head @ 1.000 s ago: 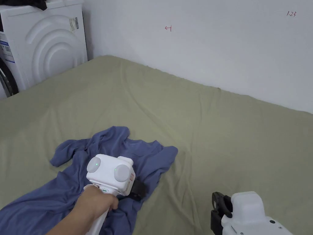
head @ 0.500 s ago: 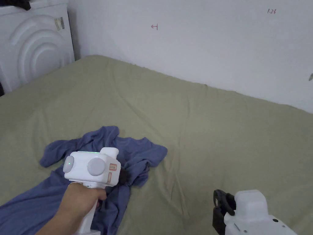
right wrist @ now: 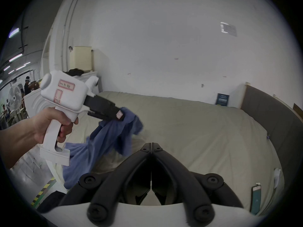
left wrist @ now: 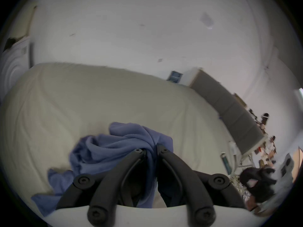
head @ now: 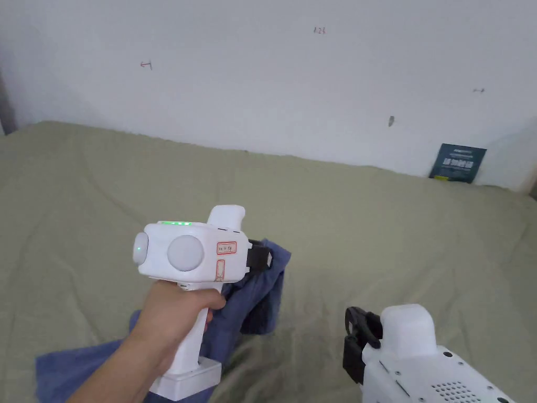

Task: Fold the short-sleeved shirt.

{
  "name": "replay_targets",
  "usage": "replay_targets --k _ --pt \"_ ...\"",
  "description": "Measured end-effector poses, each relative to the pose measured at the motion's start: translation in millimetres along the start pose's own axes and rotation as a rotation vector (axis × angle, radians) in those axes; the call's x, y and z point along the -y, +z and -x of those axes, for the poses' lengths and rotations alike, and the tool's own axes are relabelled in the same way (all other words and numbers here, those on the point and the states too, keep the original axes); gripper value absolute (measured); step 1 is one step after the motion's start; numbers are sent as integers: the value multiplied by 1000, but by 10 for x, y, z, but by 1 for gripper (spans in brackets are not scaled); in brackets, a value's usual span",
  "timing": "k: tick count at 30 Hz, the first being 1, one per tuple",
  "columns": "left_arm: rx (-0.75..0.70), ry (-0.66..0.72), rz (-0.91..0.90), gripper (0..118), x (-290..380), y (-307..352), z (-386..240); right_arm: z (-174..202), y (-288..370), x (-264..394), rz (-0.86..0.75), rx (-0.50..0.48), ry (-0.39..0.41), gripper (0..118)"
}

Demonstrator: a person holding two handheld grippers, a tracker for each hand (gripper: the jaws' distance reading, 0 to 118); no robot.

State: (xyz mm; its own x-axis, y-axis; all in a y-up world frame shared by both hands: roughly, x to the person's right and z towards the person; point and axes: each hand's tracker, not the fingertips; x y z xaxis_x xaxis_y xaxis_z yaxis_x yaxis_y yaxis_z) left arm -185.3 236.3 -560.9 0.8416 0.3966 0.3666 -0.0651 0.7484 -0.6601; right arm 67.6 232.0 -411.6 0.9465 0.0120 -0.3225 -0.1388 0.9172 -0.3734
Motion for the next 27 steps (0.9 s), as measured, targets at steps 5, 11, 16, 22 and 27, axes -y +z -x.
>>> replay_targets --k 5,11,16,22,27 --pt "125 -90 39 8 -59 -574 -776 -519 238 72 -13 84 -33 0" --pt "49 -147 310 8 633 -1703 -1007 -1063 286 313 25 163 -88 0" --pt "-141 -174 438 9 1255 -2179 -961 -1320 255 457 60 190 -101 0" --pt "-159 -183 279 118 1238 -1937 -930 -1318 315 414 63 201 -98 0" --pt "-181 -274 16 117 1239 -797 -1048 -1052 517 342 34 180 -87 0"
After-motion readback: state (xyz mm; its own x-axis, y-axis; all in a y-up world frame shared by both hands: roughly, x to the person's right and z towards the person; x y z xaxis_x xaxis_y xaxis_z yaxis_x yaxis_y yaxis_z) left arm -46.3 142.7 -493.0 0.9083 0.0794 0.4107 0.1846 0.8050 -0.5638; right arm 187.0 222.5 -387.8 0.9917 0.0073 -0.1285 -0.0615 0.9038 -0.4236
